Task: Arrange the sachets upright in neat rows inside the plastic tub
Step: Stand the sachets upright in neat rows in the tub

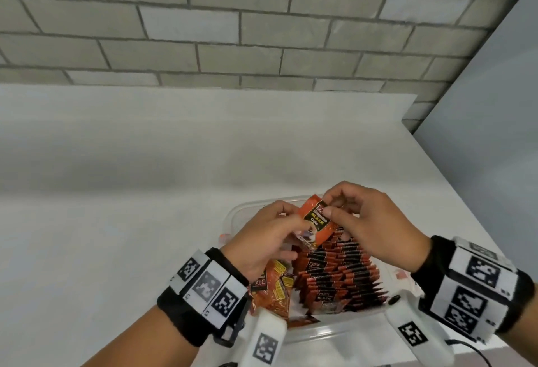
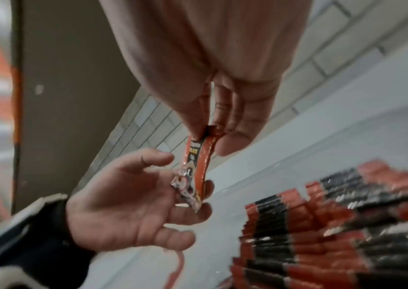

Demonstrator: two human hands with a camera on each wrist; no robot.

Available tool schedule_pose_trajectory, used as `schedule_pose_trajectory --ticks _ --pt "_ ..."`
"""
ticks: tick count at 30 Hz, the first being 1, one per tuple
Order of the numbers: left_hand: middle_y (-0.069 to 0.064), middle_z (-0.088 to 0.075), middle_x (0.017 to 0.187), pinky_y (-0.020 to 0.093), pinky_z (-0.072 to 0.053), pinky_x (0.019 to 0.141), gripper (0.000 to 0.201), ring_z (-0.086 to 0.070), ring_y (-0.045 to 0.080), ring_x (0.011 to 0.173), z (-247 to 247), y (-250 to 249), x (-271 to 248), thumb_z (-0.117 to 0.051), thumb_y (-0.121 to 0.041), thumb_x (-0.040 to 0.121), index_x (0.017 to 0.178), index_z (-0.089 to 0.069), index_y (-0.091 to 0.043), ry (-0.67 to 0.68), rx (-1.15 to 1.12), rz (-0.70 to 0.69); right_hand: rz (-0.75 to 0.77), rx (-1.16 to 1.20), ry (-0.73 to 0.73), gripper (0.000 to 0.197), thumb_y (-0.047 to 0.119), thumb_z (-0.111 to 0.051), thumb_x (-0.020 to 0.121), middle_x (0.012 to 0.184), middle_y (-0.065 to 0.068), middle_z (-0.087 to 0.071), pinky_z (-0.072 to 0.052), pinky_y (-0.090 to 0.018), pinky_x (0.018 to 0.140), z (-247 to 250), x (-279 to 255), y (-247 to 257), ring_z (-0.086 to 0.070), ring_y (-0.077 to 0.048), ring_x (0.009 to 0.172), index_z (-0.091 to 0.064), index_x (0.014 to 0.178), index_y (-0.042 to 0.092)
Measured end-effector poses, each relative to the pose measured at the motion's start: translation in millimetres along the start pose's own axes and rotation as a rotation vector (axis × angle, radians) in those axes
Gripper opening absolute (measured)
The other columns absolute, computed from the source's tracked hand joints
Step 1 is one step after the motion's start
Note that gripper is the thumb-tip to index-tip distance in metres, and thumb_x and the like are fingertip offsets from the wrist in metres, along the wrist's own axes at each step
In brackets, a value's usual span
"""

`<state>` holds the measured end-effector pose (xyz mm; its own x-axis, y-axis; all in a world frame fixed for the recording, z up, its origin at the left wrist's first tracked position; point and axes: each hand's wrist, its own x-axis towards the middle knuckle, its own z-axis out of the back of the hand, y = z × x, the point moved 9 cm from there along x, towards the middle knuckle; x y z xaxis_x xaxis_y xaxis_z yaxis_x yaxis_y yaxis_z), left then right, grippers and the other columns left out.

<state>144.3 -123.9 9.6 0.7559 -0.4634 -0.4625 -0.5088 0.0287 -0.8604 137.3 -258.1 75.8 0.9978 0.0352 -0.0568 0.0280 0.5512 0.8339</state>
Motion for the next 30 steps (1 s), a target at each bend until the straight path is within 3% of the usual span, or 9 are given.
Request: schedule_pose_trajectory --ticks 4,8,13,16,18,20,23,27,30 --pt "0.009 -0.057 0.1 0.042 -0.051 0.083 0.019 -0.057 0.025 0.093 16.0 15.0 -4.5 -0.054 -0.032 0.091 0.102 -0.057 -0.017 -0.116 -0.071 0.173 0.076 -0.25 0.152 0.015 0.012 -0.066 0.087 0.081 0.008 -0.064 -0.047 -0.013 0.068 2.0 -16.7 0.5 -0.059 -0.005 0.077 -0.065 0.089 0.027" --pt "0.003 -0.046 0.078 0.044 -0.054 0.079 0.021 -0.051 0.018 0.071 10.4 25.1 -4.9 -0.052 -0.037 0.094 0.093 -0.054 -0.017 -0.107 0.023 0.285 0.1 -0.405 0.422 0.024 0.008 -0.065 0.087 0.086 0.014 -0.059 -0.043 -0.006 0.073 -23.5 -37.4 -6.0 -0.056 0.0 0.084 -0.065 0.1 0.028" --pt "0.001 -0.043 0.076 0.049 -0.053 0.084 0.023 -0.048 0.017 0.07 1.8 38.1 -5.6 -0.051 -0.039 0.095 0.087 -0.052 -0.018 -0.092 0.123 0.418 0.121 -0.464 0.471 0.018 0.014 -0.062 0.09 0.082 0.016 -0.056 -0.047 -0.016 0.073 -39.1 -45.7 -3.3 -0.058 -0.001 0.079 -0.067 0.105 0.024" --pt "0.007 -0.044 0.079 0.055 -0.051 0.085 0.03 -0.055 0.026 0.079 1.9 51.9 -5.4 -0.051 -0.042 0.094 0.089 -0.05 -0.013 -0.054 0.11 0.507 0.131 -0.545 0.519 0.019 0.015 -0.06 0.091 0.086 0.017 -0.055 -0.043 -0.013 0.075 -47.7 -49.0 -7.6 -0.052 0.0 0.08 -0.069 0.107 0.021" --pt "0.013 -0.049 0.085 0.056 -0.049 0.087 0.034 -0.061 0.038 0.087 1.1 60.2 -6.2 -0.052 -0.042 0.094 0.094 -0.049 -0.008 -0.001 0.088 0.566 0.138 -0.593 0.578 0.017 0.014 -0.057 0.092 0.085 0.018 -0.051 -0.039 -0.01 0.072 -54.6 -53.9 -12.3 -0.047 0.004 0.075 -0.068 0.104 0.019" --pt "0.025 -0.056 0.105 0.054 -0.047 0.091 0.039 -0.058 0.048 0.104 -0.9 67.3 -7.7 -0.051 -0.04 0.095 0.109 -0.048 -0.004 0.054 0.077 0.627 0.133 -0.639 0.624 0.013 0.015 -0.056 0.092 0.081 0.02 -0.046 -0.036 -0.009 0.069 -60.1 -59.4 -17.4 -0.043 0.008 0.071 -0.067 0.098 0.019" --pt "0.039 -0.044 0.133 0.049 -0.046 0.095 0.061 -0.049 0.052 0.119 -4.6 73.0 -9.4 -0.052 -0.038 0.094 0.137 -0.035 0.002 0.091 0.042 0.675 0.146 -0.728 0.65 0.011 0.017 -0.054 0.091 0.087 0.013 -0.057 -0.042 -0.015 0.07 -67.0 -65.6 -23.1 -0.05 -0.001 0.074 -0.065 0.09 0.018" --pt "0.04 -0.038 0.138 0.046 -0.044 0.093 0.073 -0.043 0.05 0.126 -9.4 75.4 -7.7 -0.051 -0.038 0.094 0.145 -0.023 0.007 0.099 -0.003 0.683 0.117 -0.799 0.651 0.012 0.015 -0.054 0.089 0.088 0.006 -0.065 -0.047 -0.025 0.072 -69.6 -65.6 -29.8 -0.057 -0.008 0.079 -0.066 0.086 0.018" --pt "0.04 -0.034 0.141 0.048 -0.037 0.103 0.074 -0.037 0.05 0.131 -12.2 78.0 -5.4 -0.048 -0.037 0.095 0.146 -0.018 0.009 0.109 -0.029 0.684 0.122 -0.868 0.672 0.012 0.014 -0.055 0.087 0.087 0.006 -0.067 -0.048 -0.025 0.067 -73.2 -63.3 -30.6 -0.06 -0.011 0.08 -0.066 0.084 0.019"
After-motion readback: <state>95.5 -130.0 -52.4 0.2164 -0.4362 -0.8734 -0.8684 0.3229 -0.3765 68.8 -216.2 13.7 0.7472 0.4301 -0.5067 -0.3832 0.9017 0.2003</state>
